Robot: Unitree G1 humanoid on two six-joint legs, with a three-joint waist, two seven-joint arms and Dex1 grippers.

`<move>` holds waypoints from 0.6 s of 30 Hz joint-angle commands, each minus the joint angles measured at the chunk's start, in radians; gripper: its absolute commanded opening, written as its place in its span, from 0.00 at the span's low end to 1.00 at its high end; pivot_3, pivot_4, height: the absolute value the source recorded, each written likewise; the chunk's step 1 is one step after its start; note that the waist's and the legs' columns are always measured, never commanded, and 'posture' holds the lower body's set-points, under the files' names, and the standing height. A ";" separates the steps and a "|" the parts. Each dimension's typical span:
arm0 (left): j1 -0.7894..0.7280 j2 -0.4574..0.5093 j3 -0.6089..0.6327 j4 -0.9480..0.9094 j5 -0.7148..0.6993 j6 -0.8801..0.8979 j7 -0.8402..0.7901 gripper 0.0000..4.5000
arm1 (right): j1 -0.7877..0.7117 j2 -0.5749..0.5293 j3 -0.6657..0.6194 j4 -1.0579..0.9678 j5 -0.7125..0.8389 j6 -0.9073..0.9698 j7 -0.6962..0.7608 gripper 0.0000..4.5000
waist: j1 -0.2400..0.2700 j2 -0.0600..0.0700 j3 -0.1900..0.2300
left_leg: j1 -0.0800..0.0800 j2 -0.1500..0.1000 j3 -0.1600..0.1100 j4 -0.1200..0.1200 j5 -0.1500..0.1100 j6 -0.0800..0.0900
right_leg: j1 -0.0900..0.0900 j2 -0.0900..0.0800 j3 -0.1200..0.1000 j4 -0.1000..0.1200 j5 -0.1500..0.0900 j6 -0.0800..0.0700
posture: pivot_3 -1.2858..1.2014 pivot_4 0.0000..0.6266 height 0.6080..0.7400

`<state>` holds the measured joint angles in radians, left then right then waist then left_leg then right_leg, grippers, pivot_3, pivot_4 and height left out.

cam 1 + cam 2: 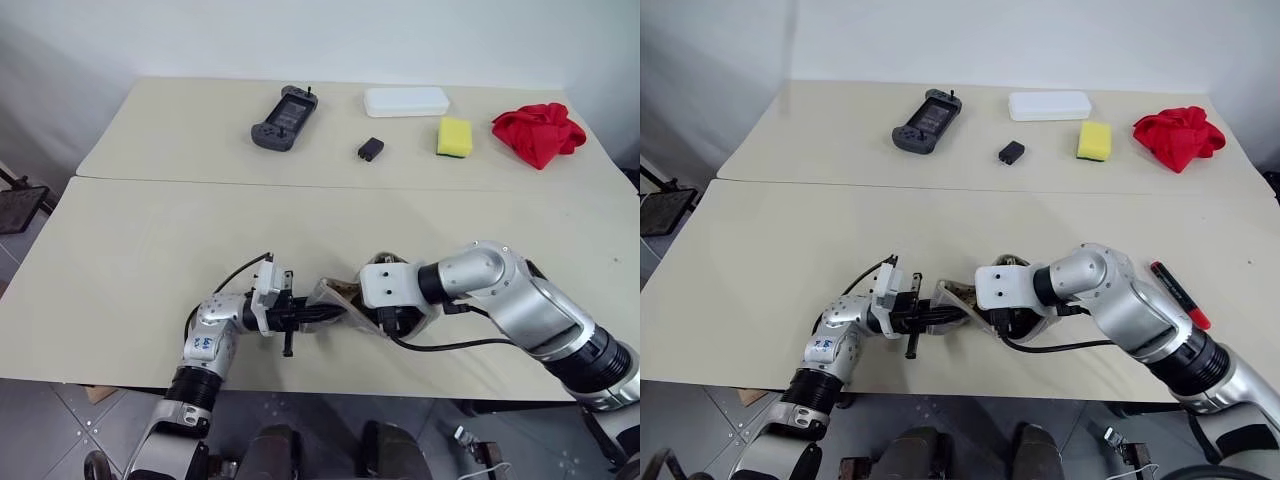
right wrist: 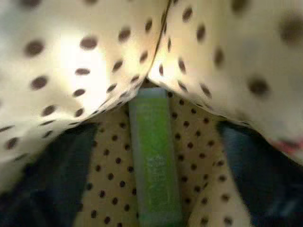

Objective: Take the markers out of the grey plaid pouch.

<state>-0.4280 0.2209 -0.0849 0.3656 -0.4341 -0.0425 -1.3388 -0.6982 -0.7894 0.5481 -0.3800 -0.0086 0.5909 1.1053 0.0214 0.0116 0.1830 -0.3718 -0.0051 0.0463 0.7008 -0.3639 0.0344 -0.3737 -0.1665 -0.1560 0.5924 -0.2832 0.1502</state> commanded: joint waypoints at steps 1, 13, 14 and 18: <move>0.003 -0.007 0.005 0.000 -0.020 0.006 -0.015 0.00 | -0.018 0.020 0.023 0.043 -0.063 0.029 -0.024 0.99 | -0.001 0.000 0.000 | 0.000 0.000 0.000 0.000 0.000 0.000 | 0.000 0.000 0.000 0.000 0.000 0.000 | 0.52 0.24 1.00; -0.005 -0.019 0.020 0.008 -0.011 0.001 -0.005 0.00 | 0.023 -0.006 0.108 0.054 -0.139 0.088 0.078 0.71 | -0.002 0.001 -0.001 | 0.001 0.000 0.000 0.000 0.001 -0.001 | 0.000 0.001 0.000 0.001 0.000 0.000 | 0.52 0.24 1.00; -0.005 -0.017 0.023 0.008 -0.010 0.000 -0.004 0.00 | 0.034 -0.025 0.097 0.055 -0.139 0.084 0.086 0.65 | 0.001 0.001 -0.001 | 0.001 0.000 0.000 0.000 0.001 -0.001 | 0.000 0.001 0.000 0.000 0.000 0.000 | 0.52 0.24 1.00; -0.002 -0.014 0.028 0.008 -0.009 -0.003 -0.001 0.00 | 0.057 -0.062 0.059 0.051 -0.131 0.071 0.104 0.36 | 0.004 0.000 -0.001 | 0.001 0.000 -0.001 0.000 0.001 -0.001 | 0.002 0.001 0.000 -0.001 0.000 0.000 | 0.52 0.24 1.00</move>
<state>-0.4319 0.2149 -0.0707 0.3723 -0.4244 -0.0359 -1.3419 -0.6812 -0.8102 0.5843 -0.3638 -0.1235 0.6505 1.1818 0.0252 0.0113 0.1818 -0.3708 -0.0050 0.0456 0.7009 -0.3634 0.0334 -0.3718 -0.1658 -0.1560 0.5918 -0.2833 0.1499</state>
